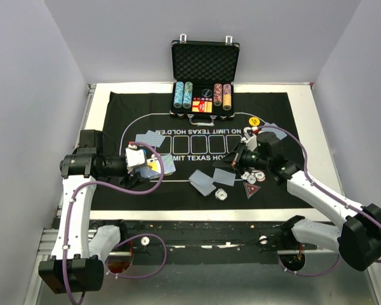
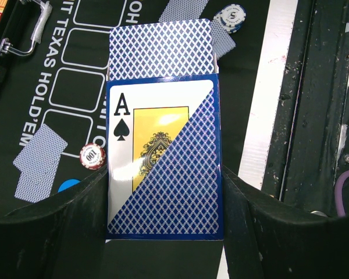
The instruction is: Distribute texas hold em gaming equipment
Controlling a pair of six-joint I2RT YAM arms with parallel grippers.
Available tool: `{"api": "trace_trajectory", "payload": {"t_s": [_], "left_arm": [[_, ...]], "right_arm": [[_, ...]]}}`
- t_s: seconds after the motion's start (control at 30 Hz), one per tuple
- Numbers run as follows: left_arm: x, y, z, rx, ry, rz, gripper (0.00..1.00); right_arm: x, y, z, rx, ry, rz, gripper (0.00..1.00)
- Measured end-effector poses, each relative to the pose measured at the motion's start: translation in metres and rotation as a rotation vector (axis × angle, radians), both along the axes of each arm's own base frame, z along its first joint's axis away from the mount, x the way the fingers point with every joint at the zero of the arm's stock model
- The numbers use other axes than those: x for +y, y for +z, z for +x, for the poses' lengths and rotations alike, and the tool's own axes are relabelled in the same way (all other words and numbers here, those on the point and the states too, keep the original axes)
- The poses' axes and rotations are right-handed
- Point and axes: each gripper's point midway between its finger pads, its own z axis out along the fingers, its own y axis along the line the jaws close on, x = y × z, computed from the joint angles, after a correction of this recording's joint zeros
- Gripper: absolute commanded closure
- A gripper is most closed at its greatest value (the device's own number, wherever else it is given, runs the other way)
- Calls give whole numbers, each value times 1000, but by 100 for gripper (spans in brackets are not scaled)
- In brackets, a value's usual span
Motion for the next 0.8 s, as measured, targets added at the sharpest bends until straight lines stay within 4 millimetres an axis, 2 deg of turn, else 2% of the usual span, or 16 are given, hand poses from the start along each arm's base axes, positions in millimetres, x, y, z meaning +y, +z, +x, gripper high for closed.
{"api": "trace_trajectory", "payload": {"t_s": [0.33, 0.4, 0.43, 0.5, 0.57, 0.7, 0.8], "left_arm": [[0, 0, 0, 0, 0, 0, 54], [0, 0, 0, 0, 0, 0, 54], [0, 0, 0, 0, 0, 0, 54], [0, 0, 0, -2, 0, 0, 54], [0, 1, 0, -5, 0, 0, 54], [0, 1, 0, -5, 0, 0, 54], [0, 1, 0, -5, 0, -1, 54]], "right_arm": [[2, 12, 1, -36, 18, 11, 99], [1, 9, 0, -35, 24, -6, 88], [-1, 5, -1, -35, 26, -21, 72], [-5, -4, -2, -26, 26, -66, 47], [-9, -15, 0, -20, 22, -119, 34], [-15, -42, 1, 10, 31, -207, 27], [-17, -61, 1, 49, 39, -249, 26]]}}
